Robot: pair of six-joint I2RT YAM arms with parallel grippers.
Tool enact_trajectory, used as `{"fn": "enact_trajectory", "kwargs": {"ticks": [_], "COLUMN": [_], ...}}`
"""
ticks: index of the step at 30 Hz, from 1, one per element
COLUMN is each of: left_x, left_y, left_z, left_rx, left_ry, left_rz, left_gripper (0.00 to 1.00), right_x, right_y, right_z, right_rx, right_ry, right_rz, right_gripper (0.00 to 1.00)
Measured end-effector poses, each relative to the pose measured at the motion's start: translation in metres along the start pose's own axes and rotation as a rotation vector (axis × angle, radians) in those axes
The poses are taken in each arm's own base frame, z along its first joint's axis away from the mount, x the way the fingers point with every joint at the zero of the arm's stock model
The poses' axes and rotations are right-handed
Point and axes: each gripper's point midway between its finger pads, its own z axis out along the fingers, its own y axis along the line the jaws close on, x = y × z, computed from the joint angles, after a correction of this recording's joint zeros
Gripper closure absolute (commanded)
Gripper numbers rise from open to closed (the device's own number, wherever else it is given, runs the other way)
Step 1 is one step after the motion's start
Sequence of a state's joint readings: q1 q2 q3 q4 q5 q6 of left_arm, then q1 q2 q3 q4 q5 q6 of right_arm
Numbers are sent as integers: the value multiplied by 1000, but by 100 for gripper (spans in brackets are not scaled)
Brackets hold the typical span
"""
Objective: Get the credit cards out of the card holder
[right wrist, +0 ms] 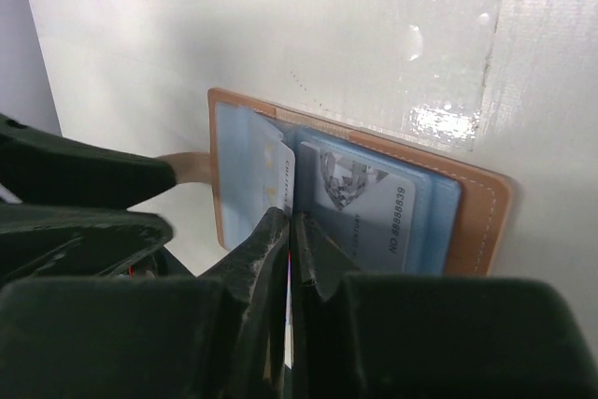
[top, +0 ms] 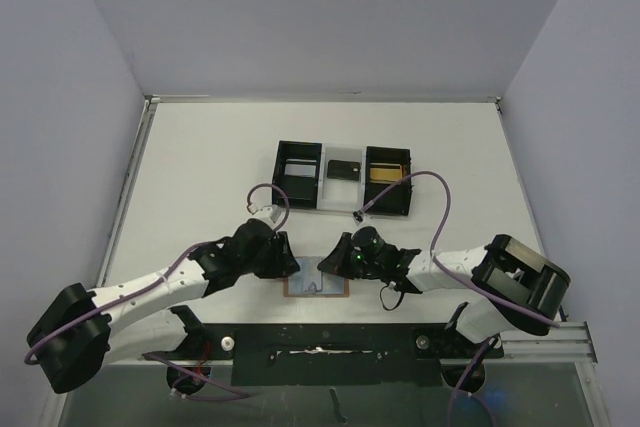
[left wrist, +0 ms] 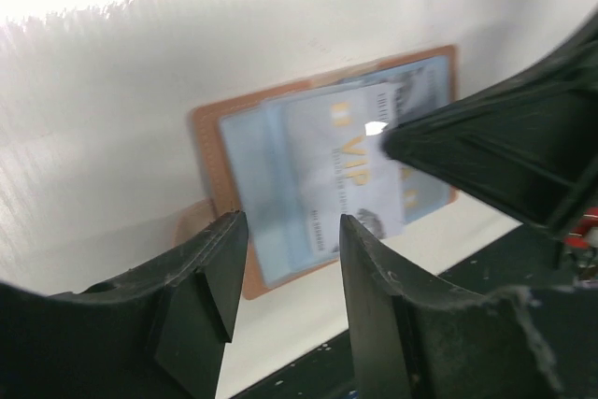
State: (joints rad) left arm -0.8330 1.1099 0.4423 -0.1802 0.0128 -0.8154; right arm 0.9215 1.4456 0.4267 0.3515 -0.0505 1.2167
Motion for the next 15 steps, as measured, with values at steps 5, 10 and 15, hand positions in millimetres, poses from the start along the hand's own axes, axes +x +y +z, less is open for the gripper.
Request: {"fn": "enact_trajectory", "kwargs": {"ticks": [5, 10, 15], "left_x": [-25, -18, 8], "left_y": [-33, -56, -39], "left_z": [-17, -9, 13], "left_rx": [106, 209, 140], "left_ry": [-85, -32, 65], "left_rz": [0, -4, -10], "left_gripper": [60, 69, 78], "right_x": [1, 3, 2], "right_y": [1, -1, -2], "right_z": [2, 4, 4], "right_rx": [-7, -7, -3], "right_ry": [5, 16, 15], "right_rz": [4, 10, 13], "right_gripper": [100, 100, 100]}}
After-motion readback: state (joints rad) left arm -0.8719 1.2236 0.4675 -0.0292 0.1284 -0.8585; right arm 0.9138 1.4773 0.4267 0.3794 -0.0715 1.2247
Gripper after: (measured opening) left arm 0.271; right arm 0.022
